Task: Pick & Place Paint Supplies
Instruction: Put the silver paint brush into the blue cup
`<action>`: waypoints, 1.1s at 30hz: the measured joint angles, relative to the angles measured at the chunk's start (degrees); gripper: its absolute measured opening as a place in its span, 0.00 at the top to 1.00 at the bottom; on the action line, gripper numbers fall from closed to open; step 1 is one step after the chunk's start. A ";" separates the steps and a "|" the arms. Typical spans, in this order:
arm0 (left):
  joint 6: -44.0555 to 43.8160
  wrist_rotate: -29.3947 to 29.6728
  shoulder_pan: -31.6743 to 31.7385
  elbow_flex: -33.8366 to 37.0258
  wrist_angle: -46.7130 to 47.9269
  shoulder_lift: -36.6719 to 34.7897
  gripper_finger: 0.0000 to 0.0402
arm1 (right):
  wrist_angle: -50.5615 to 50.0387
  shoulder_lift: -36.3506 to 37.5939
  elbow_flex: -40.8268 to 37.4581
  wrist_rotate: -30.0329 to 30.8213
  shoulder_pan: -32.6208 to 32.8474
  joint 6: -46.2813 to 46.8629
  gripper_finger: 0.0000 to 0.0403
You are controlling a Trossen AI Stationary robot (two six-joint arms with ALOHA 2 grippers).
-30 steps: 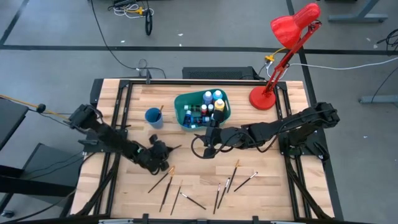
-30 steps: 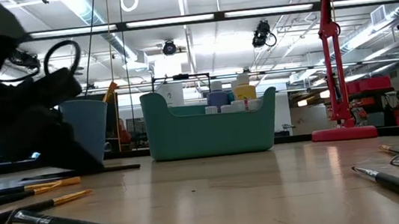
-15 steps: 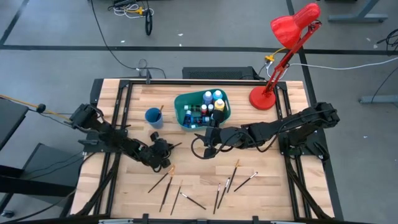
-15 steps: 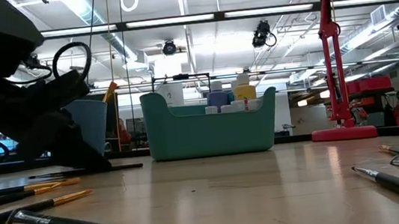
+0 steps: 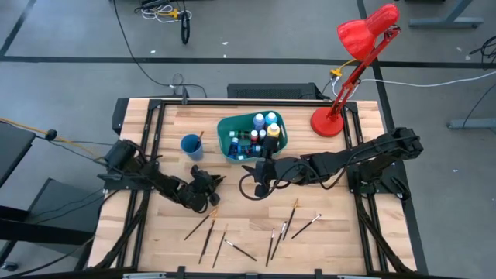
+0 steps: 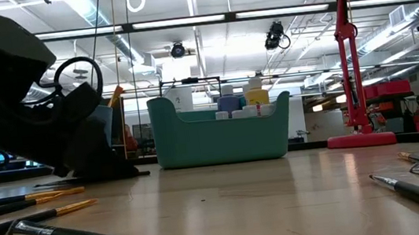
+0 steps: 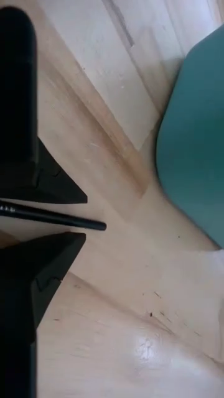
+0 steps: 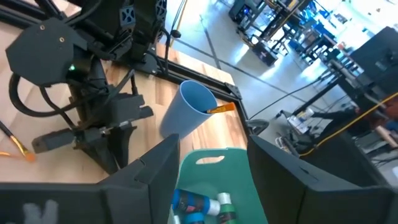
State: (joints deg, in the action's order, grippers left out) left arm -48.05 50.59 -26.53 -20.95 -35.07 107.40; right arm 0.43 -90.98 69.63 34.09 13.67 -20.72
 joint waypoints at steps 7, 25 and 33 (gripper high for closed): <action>-0.73 0.05 -2.18 0.06 0.04 0.21 0.86 | 0.20 0.00 0.00 0.00 -0.37 -2.72 0.52; 14.01 -16.77 -2.40 -4.51 14.44 -20.80 0.96 | 1.31 -0.02 0.00 0.02 -0.61 -3.94 0.52; 18.53 -19.67 -1.59 -23.07 56.33 -27.65 0.96 | 1.30 -0.02 0.00 0.00 -0.61 -3.86 0.52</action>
State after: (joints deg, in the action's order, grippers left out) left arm -29.51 30.92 -28.11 -44.02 21.26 79.75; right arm 1.73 -91.00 69.63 34.09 13.06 -24.58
